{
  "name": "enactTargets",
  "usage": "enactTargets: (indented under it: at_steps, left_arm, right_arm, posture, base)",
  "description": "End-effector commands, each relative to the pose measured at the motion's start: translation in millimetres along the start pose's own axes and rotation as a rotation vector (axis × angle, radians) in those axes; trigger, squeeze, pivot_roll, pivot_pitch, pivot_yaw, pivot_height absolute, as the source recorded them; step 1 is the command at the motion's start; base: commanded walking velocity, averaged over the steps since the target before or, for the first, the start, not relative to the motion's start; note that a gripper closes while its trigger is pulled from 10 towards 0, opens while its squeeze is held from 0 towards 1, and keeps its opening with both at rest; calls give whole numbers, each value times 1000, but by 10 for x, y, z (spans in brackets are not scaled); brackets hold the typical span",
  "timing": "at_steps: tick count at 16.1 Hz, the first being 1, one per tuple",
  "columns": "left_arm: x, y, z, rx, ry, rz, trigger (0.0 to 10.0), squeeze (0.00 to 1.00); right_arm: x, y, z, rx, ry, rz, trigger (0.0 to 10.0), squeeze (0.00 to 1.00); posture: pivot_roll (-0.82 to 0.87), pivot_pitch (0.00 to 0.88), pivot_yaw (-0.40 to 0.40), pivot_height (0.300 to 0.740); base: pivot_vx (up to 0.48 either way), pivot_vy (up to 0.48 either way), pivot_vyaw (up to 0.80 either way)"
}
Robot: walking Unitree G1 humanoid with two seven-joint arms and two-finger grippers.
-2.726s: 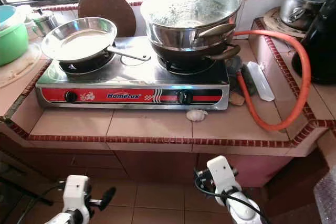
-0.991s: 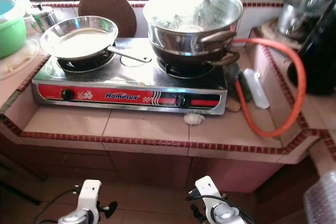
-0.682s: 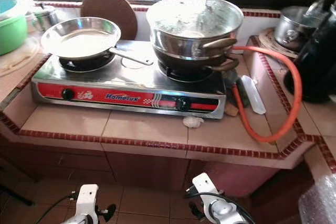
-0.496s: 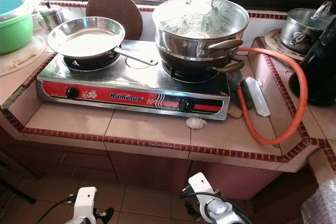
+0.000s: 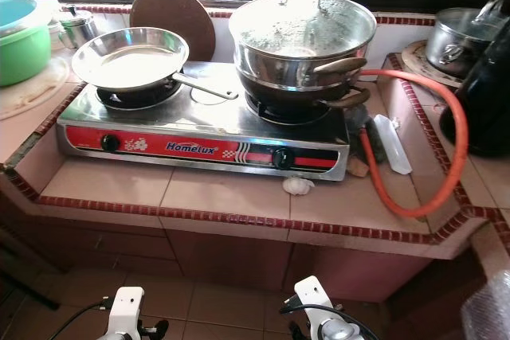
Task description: Kitchen organization
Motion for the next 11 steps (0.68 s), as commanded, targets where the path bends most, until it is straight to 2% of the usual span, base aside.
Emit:
enactTargets:
  at_steps: [1, 11]
  left_arm:
    - [29, 10, -48, 17, -21, -2, 10000, 0]
    - [49, 19, -74, 26, -51, -23, 10000, 0]
  right_arm:
    - [29, -5, -10, 1, -5, 2, 10000, 0]
    - [81, -12, -49, 10, 8, 3, 10000, 0]
  posture:
    - [-122, 42, 28, 740]
    - [-125, 53, 42, 740]
  base:
    - [0, 476, 0]
    - [0, 480, 0]
Point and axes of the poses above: a point about 5 cm out from each wrist's last joint towards the gripper, its own y axis pointing back from the gripper into the wrist, its own z axis along the axis of the wrist's last joint, x = y × z, the point moved 2 cm from there along -y, pointing out of the wrist towards the gripper, and after that the axes turned 10 degrees about -y, right-handed, at the moved point
